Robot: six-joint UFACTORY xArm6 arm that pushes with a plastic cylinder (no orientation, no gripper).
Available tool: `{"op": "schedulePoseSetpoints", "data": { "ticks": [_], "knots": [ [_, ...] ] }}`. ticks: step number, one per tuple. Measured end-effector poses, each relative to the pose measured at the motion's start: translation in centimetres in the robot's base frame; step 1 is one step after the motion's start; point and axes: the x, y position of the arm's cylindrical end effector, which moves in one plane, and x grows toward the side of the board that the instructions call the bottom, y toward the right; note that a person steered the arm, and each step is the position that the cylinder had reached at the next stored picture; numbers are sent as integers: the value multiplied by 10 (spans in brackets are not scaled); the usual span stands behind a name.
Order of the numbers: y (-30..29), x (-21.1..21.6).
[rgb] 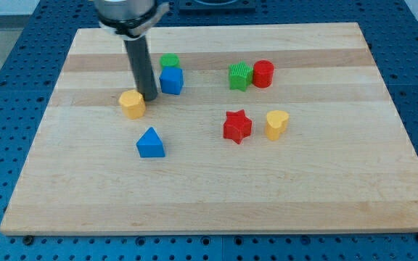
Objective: Separate the green circle and blue cube
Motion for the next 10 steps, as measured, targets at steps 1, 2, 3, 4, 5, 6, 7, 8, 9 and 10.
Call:
{"op": "schedulePoseSetpoints", "data": {
  "ticks": [1,2,3,4,5,6,7,8,9,10],
  "knots": [
    [-31,-3],
    [-32,-11],
    [-21,-11],
    [1,-15],
    [25,-24],
    [45,-24],
    [53,-24],
    [63,-24],
    [73,-24],
    [76,-28]
  ]
}}
